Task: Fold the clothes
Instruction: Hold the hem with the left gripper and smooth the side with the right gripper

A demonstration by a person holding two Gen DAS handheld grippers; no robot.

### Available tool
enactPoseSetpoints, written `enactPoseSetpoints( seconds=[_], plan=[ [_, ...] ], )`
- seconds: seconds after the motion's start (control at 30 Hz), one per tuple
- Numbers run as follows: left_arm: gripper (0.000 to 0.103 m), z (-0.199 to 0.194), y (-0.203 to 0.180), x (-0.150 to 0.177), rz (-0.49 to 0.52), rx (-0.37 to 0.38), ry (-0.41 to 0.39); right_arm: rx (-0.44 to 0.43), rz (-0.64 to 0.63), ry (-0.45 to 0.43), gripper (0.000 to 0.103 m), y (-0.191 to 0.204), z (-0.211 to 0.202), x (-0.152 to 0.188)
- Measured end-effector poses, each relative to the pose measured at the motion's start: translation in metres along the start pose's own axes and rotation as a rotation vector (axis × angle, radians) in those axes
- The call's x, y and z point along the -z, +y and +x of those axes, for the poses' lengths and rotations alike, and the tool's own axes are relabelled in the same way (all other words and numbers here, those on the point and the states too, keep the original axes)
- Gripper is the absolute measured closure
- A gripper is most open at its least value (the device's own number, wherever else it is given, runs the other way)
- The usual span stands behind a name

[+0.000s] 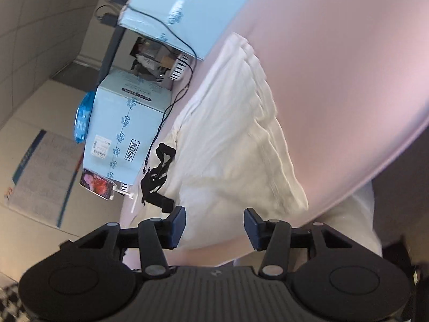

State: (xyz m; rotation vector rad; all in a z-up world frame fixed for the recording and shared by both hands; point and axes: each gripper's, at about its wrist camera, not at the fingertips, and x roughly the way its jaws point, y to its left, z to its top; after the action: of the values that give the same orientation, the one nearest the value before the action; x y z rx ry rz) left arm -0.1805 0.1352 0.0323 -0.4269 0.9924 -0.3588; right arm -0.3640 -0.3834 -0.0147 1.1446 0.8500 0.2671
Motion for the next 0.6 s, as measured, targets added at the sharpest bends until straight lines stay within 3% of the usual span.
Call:
enactPoseSetpoints(
  seconds=[0.1, 0.2, 0.3, 0.5, 0.6],
  plan=[
    [0.094, 0.001, 0.0, -0.001, 0.01, 0.009, 0.008, 0.065, 0.078, -0.053, 0.047, -0.019, -0.002, 0.013],
    [0.093, 0.002, 0.0, -0.002, 0.016, 0.022, 0.008, 0.047, 0.161, -0.14, 0.047, -0.034, -0.001, 0.015],
    [0.093, 0.003, 0.003, 0.0, 0.01, 0.034, 0.009, 0.023, 0.172, -0.173, 0.049, -0.037, 0.006, 0.012],
    [0.093, 0.002, 0.008, 0.005, 0.003, 0.05, -0.003, 0.176, 0.045, -0.202, 0.088, -0.018, 0.008, 0.017],
    [0.093, 0.003, 0.006, 0.005, 0.014, 0.046, -0.003, 0.188, 0.027, -0.213, 0.092, -0.017, 0.006, 0.018]
  ],
)
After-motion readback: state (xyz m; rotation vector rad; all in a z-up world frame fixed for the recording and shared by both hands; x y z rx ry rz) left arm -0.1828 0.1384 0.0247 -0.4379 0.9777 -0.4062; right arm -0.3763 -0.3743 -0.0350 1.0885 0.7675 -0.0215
